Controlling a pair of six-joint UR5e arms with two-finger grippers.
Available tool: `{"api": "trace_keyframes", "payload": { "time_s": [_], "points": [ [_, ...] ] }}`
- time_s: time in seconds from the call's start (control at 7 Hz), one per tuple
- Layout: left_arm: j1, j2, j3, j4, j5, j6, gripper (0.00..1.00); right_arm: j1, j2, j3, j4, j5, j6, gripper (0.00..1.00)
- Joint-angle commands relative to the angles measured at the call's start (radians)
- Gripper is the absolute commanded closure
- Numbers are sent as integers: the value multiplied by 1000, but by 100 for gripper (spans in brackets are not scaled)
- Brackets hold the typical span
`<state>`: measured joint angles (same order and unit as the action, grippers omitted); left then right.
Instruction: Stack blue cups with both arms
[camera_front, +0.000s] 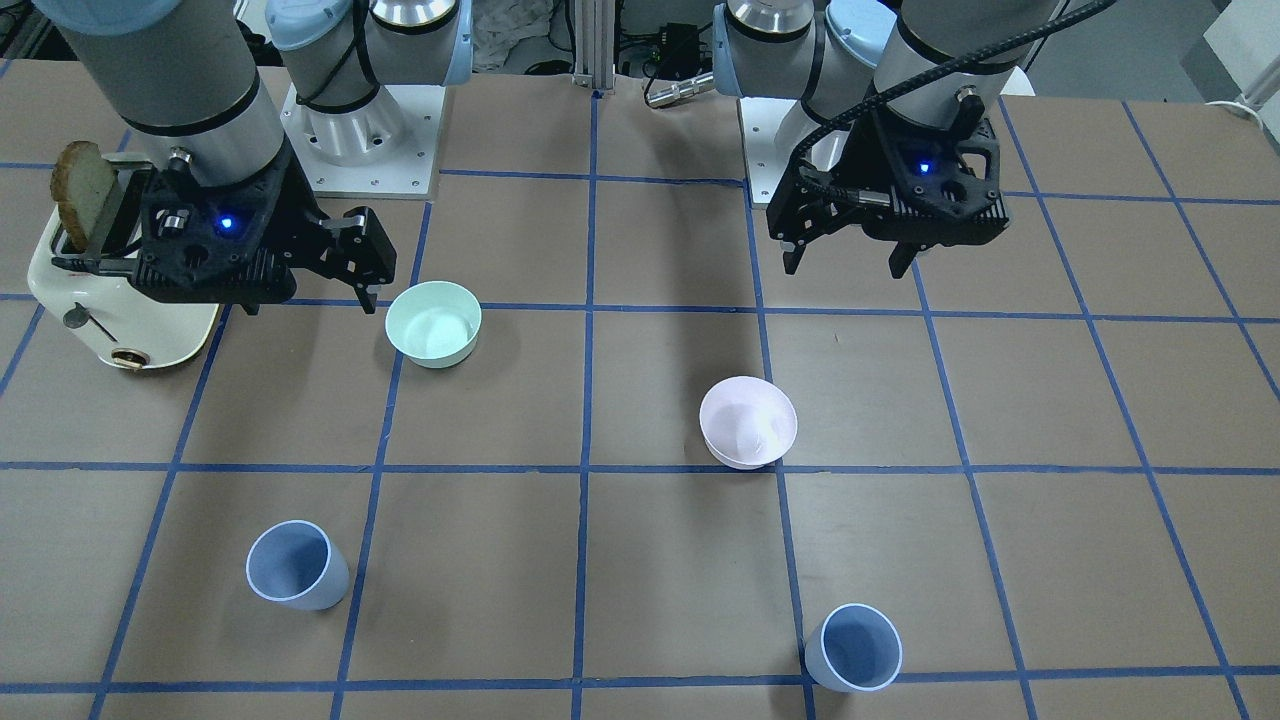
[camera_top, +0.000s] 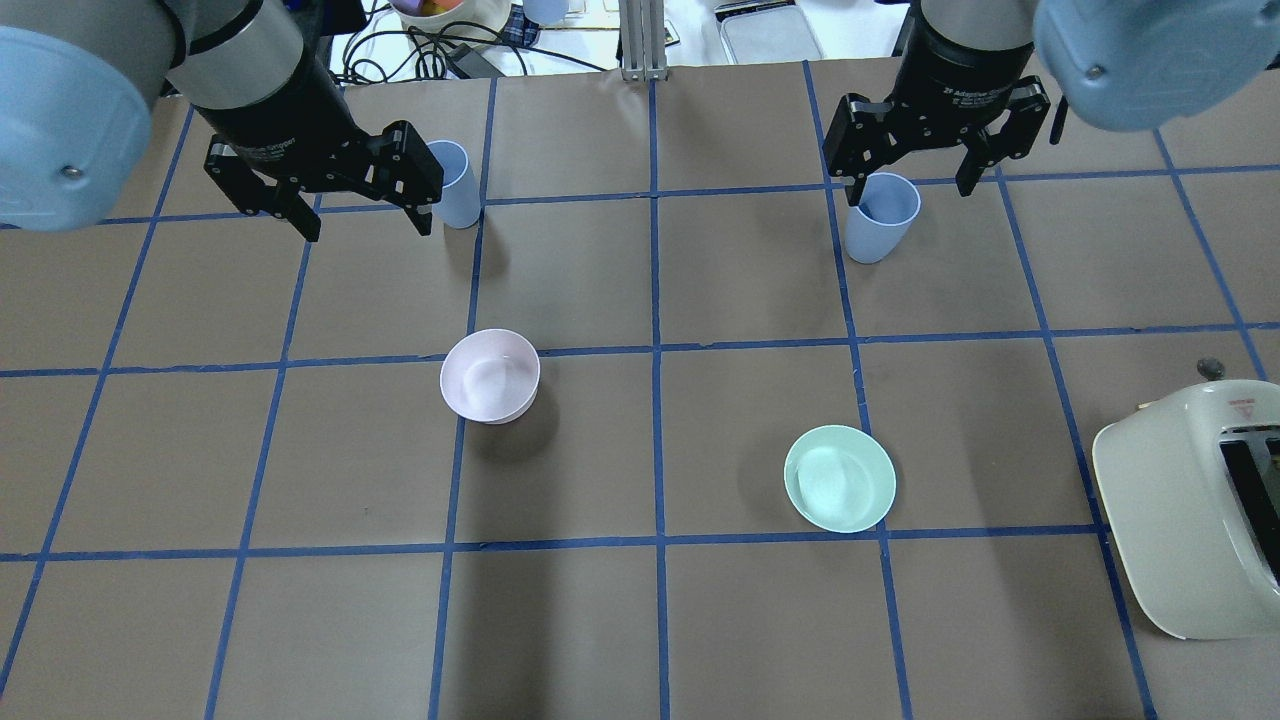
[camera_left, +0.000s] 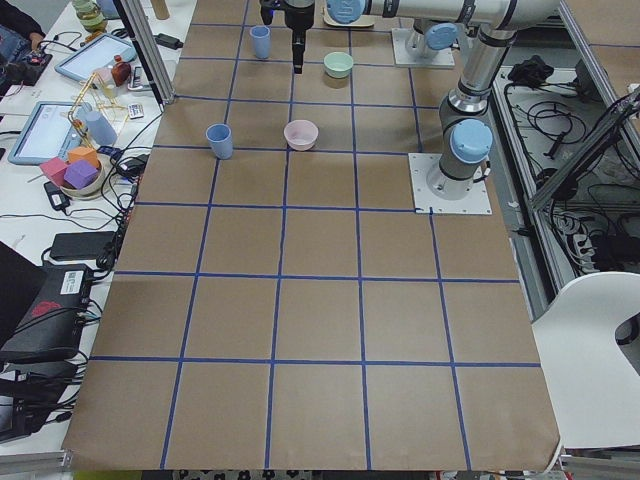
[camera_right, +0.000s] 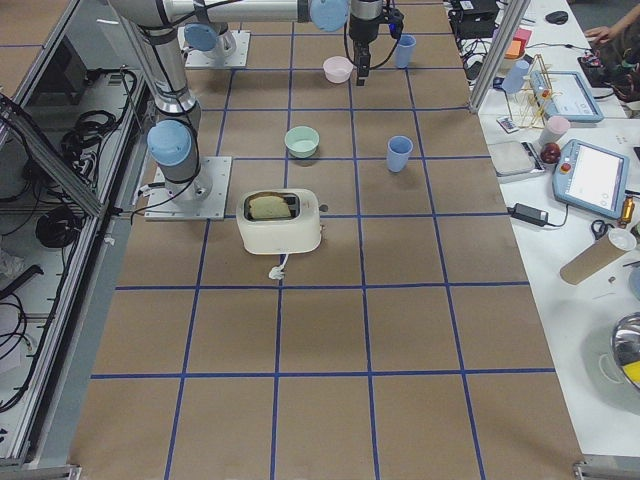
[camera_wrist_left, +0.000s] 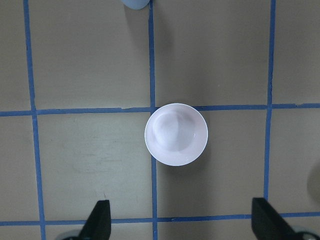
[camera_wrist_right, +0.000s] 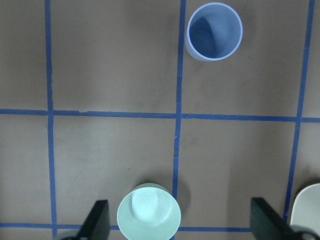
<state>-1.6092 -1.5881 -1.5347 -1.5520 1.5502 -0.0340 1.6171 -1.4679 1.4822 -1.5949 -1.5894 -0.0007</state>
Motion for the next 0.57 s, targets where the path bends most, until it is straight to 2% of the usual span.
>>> {"api": "trace_keyframes", "payload": {
  "time_s": [0.0, 0.43],
  "points": [
    [0, 0, 1, -5, 1, 0, 0, -2, -20, 26, -5, 0, -5, 0],
    [0, 11, 13, -42, 7, -3, 0, -2, -26, 26, -8, 0, -4, 0]
  ]
}}
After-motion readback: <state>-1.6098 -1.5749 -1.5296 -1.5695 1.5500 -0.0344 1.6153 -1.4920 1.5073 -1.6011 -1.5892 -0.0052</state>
